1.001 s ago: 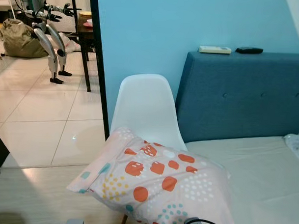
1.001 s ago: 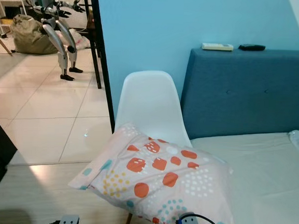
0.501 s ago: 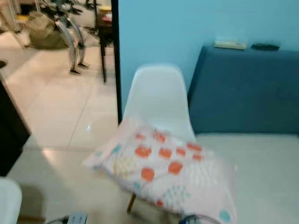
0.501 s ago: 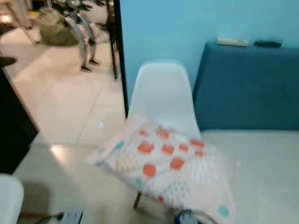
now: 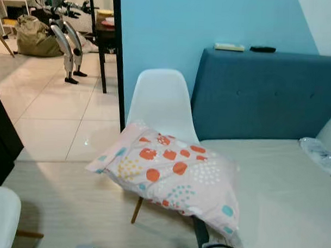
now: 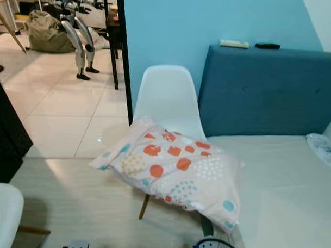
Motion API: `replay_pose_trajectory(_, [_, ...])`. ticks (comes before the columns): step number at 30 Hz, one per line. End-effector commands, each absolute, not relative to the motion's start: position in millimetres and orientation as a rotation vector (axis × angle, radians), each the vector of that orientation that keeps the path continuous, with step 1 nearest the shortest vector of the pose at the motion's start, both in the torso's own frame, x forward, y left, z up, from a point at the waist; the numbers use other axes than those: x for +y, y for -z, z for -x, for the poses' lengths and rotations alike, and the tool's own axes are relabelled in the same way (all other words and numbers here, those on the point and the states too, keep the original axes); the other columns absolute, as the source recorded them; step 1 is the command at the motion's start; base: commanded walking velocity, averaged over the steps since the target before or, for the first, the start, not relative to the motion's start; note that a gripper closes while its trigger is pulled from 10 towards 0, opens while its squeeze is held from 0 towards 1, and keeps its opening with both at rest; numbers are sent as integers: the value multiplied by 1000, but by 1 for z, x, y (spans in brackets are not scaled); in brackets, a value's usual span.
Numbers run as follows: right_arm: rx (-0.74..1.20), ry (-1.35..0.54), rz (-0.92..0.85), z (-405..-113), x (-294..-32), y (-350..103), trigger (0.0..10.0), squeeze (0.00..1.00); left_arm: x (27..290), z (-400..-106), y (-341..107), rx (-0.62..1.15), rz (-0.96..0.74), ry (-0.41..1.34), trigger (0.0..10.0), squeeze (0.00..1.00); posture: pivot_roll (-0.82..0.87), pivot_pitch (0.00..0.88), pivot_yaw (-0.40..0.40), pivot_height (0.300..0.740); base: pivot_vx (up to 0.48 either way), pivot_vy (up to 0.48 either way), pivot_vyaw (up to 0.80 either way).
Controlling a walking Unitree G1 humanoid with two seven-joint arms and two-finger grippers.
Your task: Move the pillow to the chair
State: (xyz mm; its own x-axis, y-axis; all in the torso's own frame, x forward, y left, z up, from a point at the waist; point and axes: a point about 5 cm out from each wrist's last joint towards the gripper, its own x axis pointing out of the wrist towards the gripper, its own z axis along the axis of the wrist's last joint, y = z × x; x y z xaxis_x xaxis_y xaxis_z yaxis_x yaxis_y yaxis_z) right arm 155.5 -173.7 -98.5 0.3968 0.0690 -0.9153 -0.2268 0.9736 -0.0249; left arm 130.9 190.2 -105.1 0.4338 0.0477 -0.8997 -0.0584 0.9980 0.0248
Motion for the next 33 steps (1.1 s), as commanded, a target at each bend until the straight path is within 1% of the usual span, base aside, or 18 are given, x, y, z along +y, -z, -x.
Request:
replay_pose_trajectory(1, [1192,-191,162,-145,-177,102,10000,0,187,-134,105,1120,5,-45,10000,0,107,0,-51,740,0,0,-756])
replay_pose_trajectory(33, [1257,-208,224,-133,-182,106,10000,0,183,-136,104,1124,2,3,10000,0,100,0,-49,740,0,0,-750])
